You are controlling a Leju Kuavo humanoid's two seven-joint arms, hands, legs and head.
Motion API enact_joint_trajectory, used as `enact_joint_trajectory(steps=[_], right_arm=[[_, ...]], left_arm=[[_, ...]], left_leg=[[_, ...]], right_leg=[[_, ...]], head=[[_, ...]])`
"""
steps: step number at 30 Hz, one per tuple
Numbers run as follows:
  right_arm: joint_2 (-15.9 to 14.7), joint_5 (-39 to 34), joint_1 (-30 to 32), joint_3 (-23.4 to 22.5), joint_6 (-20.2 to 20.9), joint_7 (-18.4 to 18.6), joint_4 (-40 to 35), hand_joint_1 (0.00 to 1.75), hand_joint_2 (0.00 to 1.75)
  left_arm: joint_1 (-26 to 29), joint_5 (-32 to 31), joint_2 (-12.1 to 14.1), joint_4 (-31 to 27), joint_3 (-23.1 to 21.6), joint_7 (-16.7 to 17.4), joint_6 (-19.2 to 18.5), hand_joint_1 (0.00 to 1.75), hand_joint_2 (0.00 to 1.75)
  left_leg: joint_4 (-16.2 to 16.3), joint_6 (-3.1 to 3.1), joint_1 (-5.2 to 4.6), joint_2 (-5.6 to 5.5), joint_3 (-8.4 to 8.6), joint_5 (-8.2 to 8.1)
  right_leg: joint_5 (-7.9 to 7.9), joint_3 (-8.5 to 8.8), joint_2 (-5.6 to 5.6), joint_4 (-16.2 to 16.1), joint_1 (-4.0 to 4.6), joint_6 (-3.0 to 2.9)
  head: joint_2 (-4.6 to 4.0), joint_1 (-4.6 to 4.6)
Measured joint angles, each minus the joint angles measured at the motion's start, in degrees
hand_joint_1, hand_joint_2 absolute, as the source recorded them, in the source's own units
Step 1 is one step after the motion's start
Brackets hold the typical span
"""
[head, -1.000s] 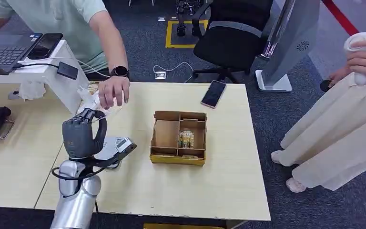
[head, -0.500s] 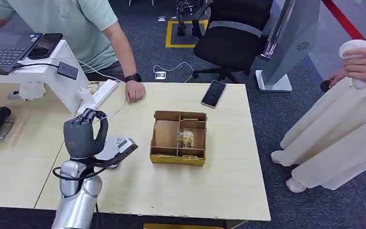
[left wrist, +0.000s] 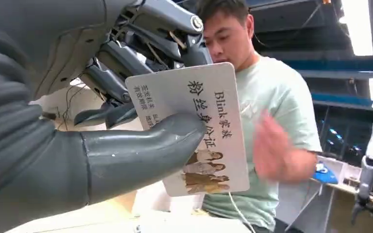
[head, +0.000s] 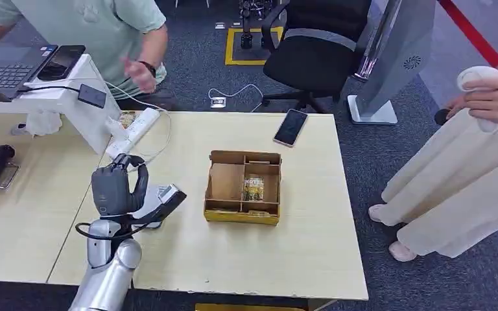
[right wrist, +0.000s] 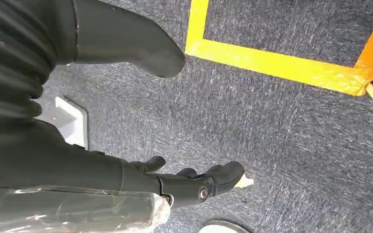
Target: Pass the card to the sensor for recognition and then transmit it.
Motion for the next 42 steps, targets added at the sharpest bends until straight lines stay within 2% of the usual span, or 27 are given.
enact_joint_trajectory(steps=[6,9,12,14,16,19,23,26,28,31,35,42], right_arm=[[0.0,0.0,0.0,0.0,0.0,0.0,0.0,0.0,1.75],[0.0,-0.1,0.0,0.1,0.0,0.1,0.0,0.0,1.75],[0.0,-0.3,0.0,0.2,0.0,0.1,0.0,0.0,1.75],[0.0,-0.3,0.1,0.2,0.0,0.0,0.0,0.0,1.75],[0.0,-0.3,0.1,0.2,-0.1,0.0,0.0,0.0,1.75],[0.0,-0.2,0.1,0.5,-0.1,0.0,0.0,0.0,1.75],[0.0,-0.1,0.1,0.7,-0.1,0.1,0.0,0.0,1.75],[0.0,0.2,0.1,0.7,0.1,0.4,-0.1,0.0,1.75],[0.0,0.1,0.1,0.7,0.1,0.4,-0.2,0.0,1.75],[0.0,-0.1,0.1,0.7,0.2,0.1,-0.2,0.0,1.75],[0.0,-0.1,0.0,0.7,0.2,0.1,-0.2,0.0,1.75],[0.0,-0.2,0.1,0.7,0.3,0.2,-0.2,0.0,1.75]], left_arm=[[-0.2,0.2,0.8,1.0,-0.9,0.1,0.0,1.75,1.75],[-0.4,3.9,1.8,1.8,-2.5,3.2,-0.6,1.75,1.75],[-0.7,10.6,3.6,2.9,-5.8,8.0,-4.6,1.75,1.75],[-0.7,13.0,4.5,3.4,-7.0,8.9,-6.0,1.75,1.75],[-0.7,12.5,5.2,3.7,-7.8,8.9,-4.6,1.75,1.75],[-0.4,5.3,5.5,3.8,-8.0,6.7,-0.6,1.75,1.75],[0.6,-2.7,4.5,2.8,-4.8,0.8,-0.2,1.75,1.75],[0.8,-3.7,3.7,2.4,-2.7,-0.1,-0.2,1.75,1.75],[0.7,-1.2,3.9,2.9,-2.6,1.6,-0.4,1.75,1.75],[0.3,4.0,5.3,4.2,-4.0,6.1,-1.9,1.75,1.75],[-0.1,6.2,7.0,5.2,-5.9,9.0,-5.8,1.75,1.75],[-0.3,7.8,8.8,6.0,-7.9,11.5,-8.6,1.75,1.75]], left_leg=[[0.0,0.0,0.0,0.0,0.0,0.0],[0.0,0.0,0.0,0.0,0.01,0.0],[0.0,0.0,0.0,0.0,0.01,0.0],[0.0,0.0,0.02,0.0,0.01,0.0],[0.0,-0.01,0.02,0.0,0.0,0.01],[0.0,-0.01,0.01,0.0,-0.02,0.0],[0.0,0.0,0.0,0.0,-0.03,0.0],[0.0,0.0,-0.01,-0.01,-0.02,0.0],[0.0,0.0,0.0,0.0,-0.01,0.0],[0.0,0.0,0.02,0.0,0.03,0.0],[0.0,-0.02,0.04,0.0,0.02,0.02],[0.0,-0.02,0.0,0.01,0.01,0.01]], right_leg=[[0.0,0.0,0.0,0.0,0.0,0.0],[0.0,0.0,0.0,0.0,0.0,0.0],[0.0,0.0,0.0,0.0,0.0,0.0],[0.0,0.0,0.01,0.0,0.02,0.0],[0.0,0.0,0.0,0.0,0.02,0.0],[0.0,0.0,-0.01,0.0,0.02,0.0],[0.0,0.0,-0.01,0.0,0.02,0.0],[0.0,0.0,0.0,0.0,0.01,0.0],[0.0,0.0,-0.01,0.0,0.01,0.0],[0.01,0.0,0.01,0.0,0.02,-0.01],[0.0,0.0,0.0,0.0,0.04,-0.02],[0.0,0.0,0.02,0.0,0.04,-0.01]], head=[[0.0,0.02],[0.0,0.02],[0.0,0.0],[0.0,0.0],[0.0,0.02],[0.0,0.02],[0.0,0.02],[0.0,0.02],[0.0,0.02],[0.0,-0.02],[0.0,-0.02],[0.0,-0.02]])
